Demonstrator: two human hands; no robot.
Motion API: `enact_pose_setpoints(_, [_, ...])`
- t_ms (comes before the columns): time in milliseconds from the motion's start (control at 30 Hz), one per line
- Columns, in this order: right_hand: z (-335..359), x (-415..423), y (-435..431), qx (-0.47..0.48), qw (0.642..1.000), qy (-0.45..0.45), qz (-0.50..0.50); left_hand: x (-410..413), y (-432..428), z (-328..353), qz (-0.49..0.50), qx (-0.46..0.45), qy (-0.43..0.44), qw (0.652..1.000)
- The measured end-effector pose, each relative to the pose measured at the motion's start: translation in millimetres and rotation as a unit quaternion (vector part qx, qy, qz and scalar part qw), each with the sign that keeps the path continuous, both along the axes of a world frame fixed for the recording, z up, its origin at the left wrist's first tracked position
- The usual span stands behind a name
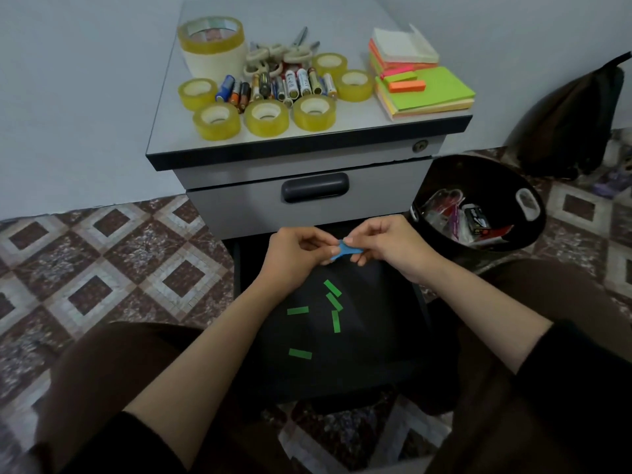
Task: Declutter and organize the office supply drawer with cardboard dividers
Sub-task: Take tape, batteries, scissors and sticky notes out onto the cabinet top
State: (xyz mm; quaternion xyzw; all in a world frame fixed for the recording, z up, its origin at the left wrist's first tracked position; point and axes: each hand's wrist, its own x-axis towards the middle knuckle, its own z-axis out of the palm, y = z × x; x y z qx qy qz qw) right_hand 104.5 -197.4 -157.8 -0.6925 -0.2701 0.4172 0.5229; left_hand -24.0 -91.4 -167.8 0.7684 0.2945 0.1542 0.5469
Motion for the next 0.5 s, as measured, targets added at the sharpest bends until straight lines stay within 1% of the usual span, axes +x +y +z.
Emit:
enact_pose_setpoints(100, [0, 0, 1, -0.011, 1.0, 0.002, -0.012, 4, -3, -4, 0.007, 0.041, 0.0, 0.999])
enact_pose_setpoints(133, [1, 0, 1, -0.012, 1.0, 0.003, -0.018, 4, -4, -6, 0.012, 0.078, -0.002, 0.997])
enact_pose_setpoints(200, [1, 1, 3, -0.012, 0.999, 0.004, -0.032, 5, -3, -10, 0.023, 0.187, -0.018, 0.982])
enact_pose_setpoints(233, [1, 1, 3, -0.01, 0.999, 0.005, -0.038, 5, -3, -11, 0.016, 0.24, -0.028, 0.97])
enact_pose_setpoints(300, [2, 2, 3, -0.004, 0.999, 0.013, -0.047, 4, -3, -13, -0.028, 0.306, -0.025, 0.951])
enact_pose_setpoints(367, [2, 2, 1, -0.005, 0.999, 0.017, -0.047, 2, -3, -13, -0.062, 0.347, -0.008, 0.936])
enact_pose_setpoints(500, [0, -1, 0, -0.009, 1.0, 0.016, -0.025, -2, -1, -13, -0.057, 0.388, 0.002, 0.92])
